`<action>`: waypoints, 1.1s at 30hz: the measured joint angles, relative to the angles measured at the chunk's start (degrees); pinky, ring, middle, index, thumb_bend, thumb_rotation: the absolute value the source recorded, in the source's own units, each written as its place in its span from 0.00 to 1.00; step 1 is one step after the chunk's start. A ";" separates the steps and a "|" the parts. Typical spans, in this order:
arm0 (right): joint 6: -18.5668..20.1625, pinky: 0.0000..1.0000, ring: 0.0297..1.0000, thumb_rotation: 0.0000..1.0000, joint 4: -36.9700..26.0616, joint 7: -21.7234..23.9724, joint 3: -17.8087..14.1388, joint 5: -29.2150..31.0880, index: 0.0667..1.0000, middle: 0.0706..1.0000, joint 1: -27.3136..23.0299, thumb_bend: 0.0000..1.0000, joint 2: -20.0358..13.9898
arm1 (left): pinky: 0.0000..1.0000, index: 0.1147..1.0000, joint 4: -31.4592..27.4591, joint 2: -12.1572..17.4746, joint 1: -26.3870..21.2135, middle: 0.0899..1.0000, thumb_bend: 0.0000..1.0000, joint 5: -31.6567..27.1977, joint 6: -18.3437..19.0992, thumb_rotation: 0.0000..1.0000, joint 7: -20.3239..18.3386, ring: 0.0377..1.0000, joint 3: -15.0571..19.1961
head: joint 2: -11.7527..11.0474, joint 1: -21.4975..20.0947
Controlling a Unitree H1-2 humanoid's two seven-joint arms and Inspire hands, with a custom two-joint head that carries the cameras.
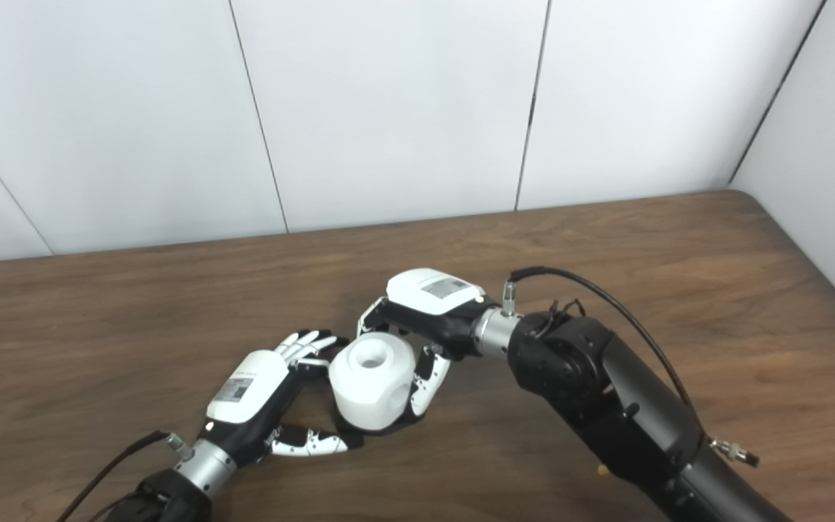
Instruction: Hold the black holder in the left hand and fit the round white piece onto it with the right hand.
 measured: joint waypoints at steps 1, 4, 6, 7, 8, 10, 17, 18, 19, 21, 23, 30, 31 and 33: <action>-0.03 0.63 0.71 0.13 0.00 0.18 0.00 0.00 0.44 0.71 -0.08 0.52 -0.06 | 0.98 0.42 0.00 -0.03 0.00 0.88 0.52 0.00 0.00 0.06 0.00 0.94 0.00 | 0.00 0.09; -0.10 0.63 0.71 0.13 -0.01 0.74 -0.05 0.00 0.44 0.71 -0.30 0.52 -0.08 | 0.98 0.42 0.00 -0.13 0.03 0.88 0.52 0.00 0.01 0.06 0.00 0.94 -0.03 | 0.09 0.18; -0.13 0.62 0.70 0.13 -0.01 1.10 -0.06 0.00 0.44 0.71 -0.45 0.52 -0.08 | 0.98 0.42 0.00 -0.17 0.04 0.88 0.52 0.00 0.00 0.06 0.00 0.94 -0.07 | 0.09 0.18; -0.16 0.60 0.70 0.14 0.00 1.17 -0.08 0.01 0.45 0.71 -0.46 0.52 -0.08 | 0.98 0.42 0.00 -0.20 0.04 0.88 0.52 0.00 0.00 0.06 0.00 0.94 -0.09 | 0.09 0.18; -0.21 0.59 0.70 0.16 -0.01 1.23 -0.09 0.02 0.54 0.72 -0.46 0.69 -0.07 | 0.98 0.42 0.00 -0.22 0.04 0.88 0.52 0.00 0.00 0.06 0.00 0.94 -0.09 | 0.17 0.18; -0.21 0.58 0.70 0.22 -0.02 1.51 -0.12 0.03 0.73 0.76 -0.47 0.86 -0.09 | 0.99 0.42 0.00 -0.26 0.04 0.88 0.52 0.00 0.01 0.06 0.00 0.94 -0.09 | 0.18 0.18; 0.02 0.58 0.74 0.26 -0.16 3.50 -0.16 -0.11 0.90 0.82 -0.45 0.93 -0.29 | 0.97 0.42 0.02 -0.42 0.06 0.87 0.52 0.00 0.00 0.06 0.00 0.94 -0.14 | 0.35 0.09; 0.04 0.58 0.74 0.26 -0.19 3.54 -0.20 -0.13 0.90 0.83 -0.45 0.93 -0.29 | 0.98 0.42 0.02 -0.45 0.06 0.87 0.52 0.00 0.01 0.06 0.00 0.94 -0.15 | 0.35 0.09; 0.07 0.58 0.74 0.26 -0.20 3.60 -0.26 -0.18 0.90 0.83 -0.45 0.93 -0.28 | 0.98 0.42 0.03 -0.47 0.06 0.87 0.52 0.00 0.01 0.06 0.00 0.94 -0.17 | 0.26 0.00; 0.14 0.59 0.75 0.27 -0.20 3.63 -0.36 -0.20 0.92 0.84 -0.45 0.93 -0.28 | 0.98 0.42 0.07 -0.56 0.06 0.88 0.52 0.00 0.01 0.06 0.00 0.94 -0.18 | 0.35 0.35; 0.14 0.60 0.78 0.30 -0.21 3.63 -0.46 -0.20 0.98 0.90 -0.44 0.97 -0.26 | 0.98 0.42 0.09 -0.65 0.06 0.88 0.52 0.00 0.01 0.06 0.00 0.94 -0.18 | 0.26 0.44; 0.19 0.67 0.88 0.38 -0.25 3.62 -0.77 -0.23 1.00 1.00 -0.42 1.00 -0.07 | 0.98 0.42 0.09 -0.77 0.06 0.88 0.52 0.06 0.06 0.06 0.00 0.94 -0.27 | 0.35 0.79; 0.19 0.68 0.89 0.39 -0.25 3.62 -0.81 -0.23 1.00 1.00 -0.42 1.00 -0.04 | 0.99 0.42 0.09 -0.79 0.07 0.88 0.52 0.06 0.09 0.06 0.00 0.94 -0.27 | 0.35 0.79; 0.21 0.69 0.89 0.39 -0.28 3.62 -0.90 -0.21 1.00 1.00 -0.42 1.00 0.02 | 0.99 0.42 0.08 -0.80 0.07 0.88 0.52 0.06 0.13 0.06 0.00 0.94 -0.27 | 0.35 0.79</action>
